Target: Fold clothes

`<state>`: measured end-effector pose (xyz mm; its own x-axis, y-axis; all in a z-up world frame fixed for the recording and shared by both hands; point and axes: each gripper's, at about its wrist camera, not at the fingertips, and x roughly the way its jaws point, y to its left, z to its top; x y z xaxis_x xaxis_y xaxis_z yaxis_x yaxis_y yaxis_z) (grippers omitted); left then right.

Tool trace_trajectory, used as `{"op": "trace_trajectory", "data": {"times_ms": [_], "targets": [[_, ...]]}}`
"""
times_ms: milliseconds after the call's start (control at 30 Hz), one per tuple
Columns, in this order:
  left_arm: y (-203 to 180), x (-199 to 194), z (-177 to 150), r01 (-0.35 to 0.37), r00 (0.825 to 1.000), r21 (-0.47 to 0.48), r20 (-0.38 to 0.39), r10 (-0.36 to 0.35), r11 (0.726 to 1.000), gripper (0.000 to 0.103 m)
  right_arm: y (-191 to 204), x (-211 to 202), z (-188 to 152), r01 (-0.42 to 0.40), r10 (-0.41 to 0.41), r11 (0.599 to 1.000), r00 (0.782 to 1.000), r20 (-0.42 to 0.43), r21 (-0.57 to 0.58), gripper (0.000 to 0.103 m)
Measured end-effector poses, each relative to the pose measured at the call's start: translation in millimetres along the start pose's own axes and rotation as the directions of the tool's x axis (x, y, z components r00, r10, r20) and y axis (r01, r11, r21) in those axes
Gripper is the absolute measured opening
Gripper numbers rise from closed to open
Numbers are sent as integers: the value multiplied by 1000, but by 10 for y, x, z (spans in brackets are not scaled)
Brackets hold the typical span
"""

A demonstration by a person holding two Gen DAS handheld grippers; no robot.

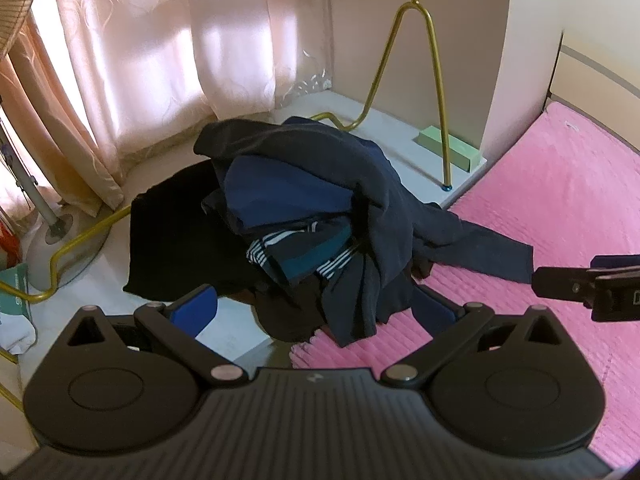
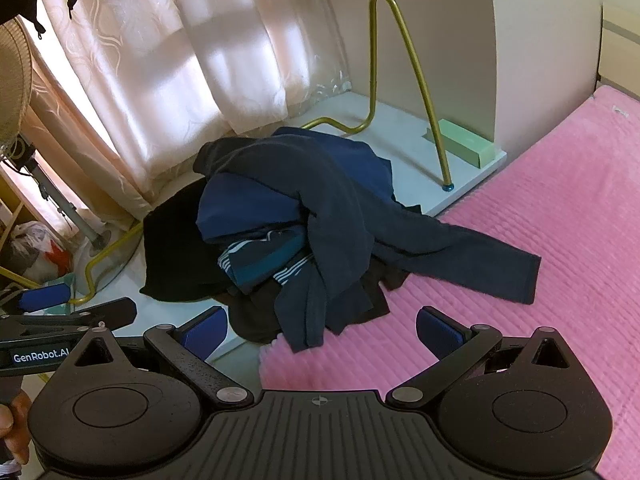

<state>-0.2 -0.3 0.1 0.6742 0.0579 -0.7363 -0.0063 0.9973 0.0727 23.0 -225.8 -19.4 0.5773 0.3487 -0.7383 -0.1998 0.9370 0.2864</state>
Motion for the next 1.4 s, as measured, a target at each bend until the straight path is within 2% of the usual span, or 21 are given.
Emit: {"op": "trace_trajectory", "data": {"times_ms": [200,333,433,1400], "targets": [[-44,-15,-63,9,1000,-8,1,-9,1000,102,28,55,-2,5,-5,1000,1000,5,-9,103],[-29,48,11,29,999,-21,-36,-30,999,102,43,88,-26,2,-2,1000,1000,4,-16,103],[-12,77,-8,41,998,-28,-37,-42,999,102,46,68,9,-6,6,1000,1000,-2,-21,103],[-2,97,-62,54,997,-33,-44,-56,998,102,30,131,-76,3,-4,1000,1000,-23,-12,103]]}}
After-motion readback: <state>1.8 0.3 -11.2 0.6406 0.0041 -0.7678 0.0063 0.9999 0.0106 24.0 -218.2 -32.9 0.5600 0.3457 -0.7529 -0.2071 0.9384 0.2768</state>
